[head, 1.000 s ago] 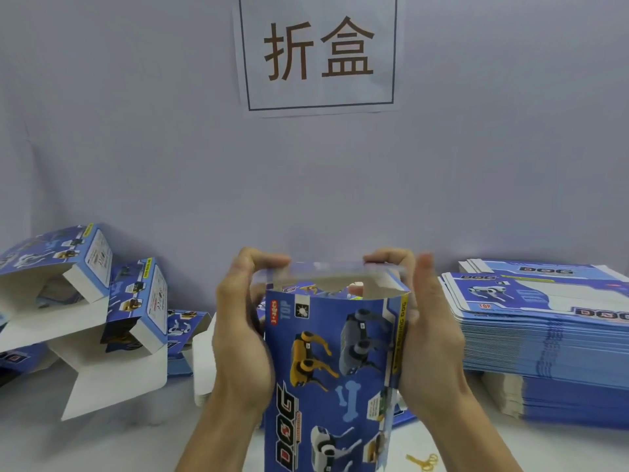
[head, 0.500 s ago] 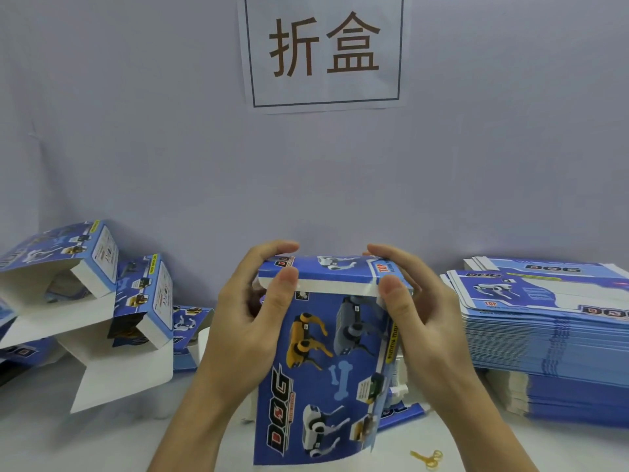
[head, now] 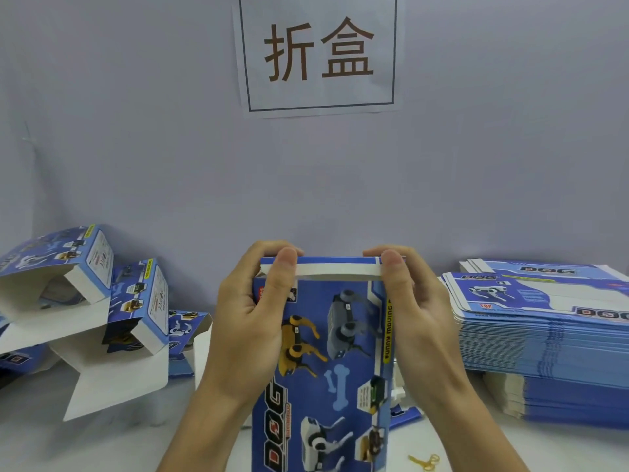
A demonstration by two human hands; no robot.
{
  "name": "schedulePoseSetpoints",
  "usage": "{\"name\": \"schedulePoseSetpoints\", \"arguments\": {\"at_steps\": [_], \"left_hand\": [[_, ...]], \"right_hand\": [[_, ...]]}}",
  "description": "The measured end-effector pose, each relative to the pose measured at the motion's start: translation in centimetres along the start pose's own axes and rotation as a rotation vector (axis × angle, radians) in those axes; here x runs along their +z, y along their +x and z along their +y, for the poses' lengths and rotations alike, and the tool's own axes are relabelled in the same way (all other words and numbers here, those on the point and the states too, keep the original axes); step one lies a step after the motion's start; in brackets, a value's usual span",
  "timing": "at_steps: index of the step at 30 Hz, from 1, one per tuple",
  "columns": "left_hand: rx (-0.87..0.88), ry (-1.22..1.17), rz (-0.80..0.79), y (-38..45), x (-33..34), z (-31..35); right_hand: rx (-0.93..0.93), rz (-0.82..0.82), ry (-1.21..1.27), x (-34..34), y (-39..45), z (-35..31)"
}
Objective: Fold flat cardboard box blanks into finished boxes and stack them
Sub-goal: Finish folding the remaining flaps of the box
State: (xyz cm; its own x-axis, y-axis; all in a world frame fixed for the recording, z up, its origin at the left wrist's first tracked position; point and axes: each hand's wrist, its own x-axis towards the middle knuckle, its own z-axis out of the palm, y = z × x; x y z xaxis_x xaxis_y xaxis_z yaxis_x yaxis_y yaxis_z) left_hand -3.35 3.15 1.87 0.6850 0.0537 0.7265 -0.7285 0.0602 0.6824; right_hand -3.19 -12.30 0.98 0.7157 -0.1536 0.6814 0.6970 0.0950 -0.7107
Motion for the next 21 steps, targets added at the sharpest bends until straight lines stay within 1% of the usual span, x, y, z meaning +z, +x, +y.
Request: {"name": "schedulePoseSetpoints", "arguments": {"at_steps": [8,16,21], "left_hand": [[-0.083,-0.077,-0.009,-0.4,0.0,-0.1],[-0.185,-0.274,-0.064,-0.4,-0.4,0.1],[-0.228,-0.238,-0.093,0.0,-0.3,0.7]], "right_hand": [[0.131,-0.074,0.165,-0.2,0.3,0.0],[0.179,-0.099,0.365,-0.6,0.0,0.2],[0.194,-0.118,0.427,-0.9,-0.1,0.0]]}}
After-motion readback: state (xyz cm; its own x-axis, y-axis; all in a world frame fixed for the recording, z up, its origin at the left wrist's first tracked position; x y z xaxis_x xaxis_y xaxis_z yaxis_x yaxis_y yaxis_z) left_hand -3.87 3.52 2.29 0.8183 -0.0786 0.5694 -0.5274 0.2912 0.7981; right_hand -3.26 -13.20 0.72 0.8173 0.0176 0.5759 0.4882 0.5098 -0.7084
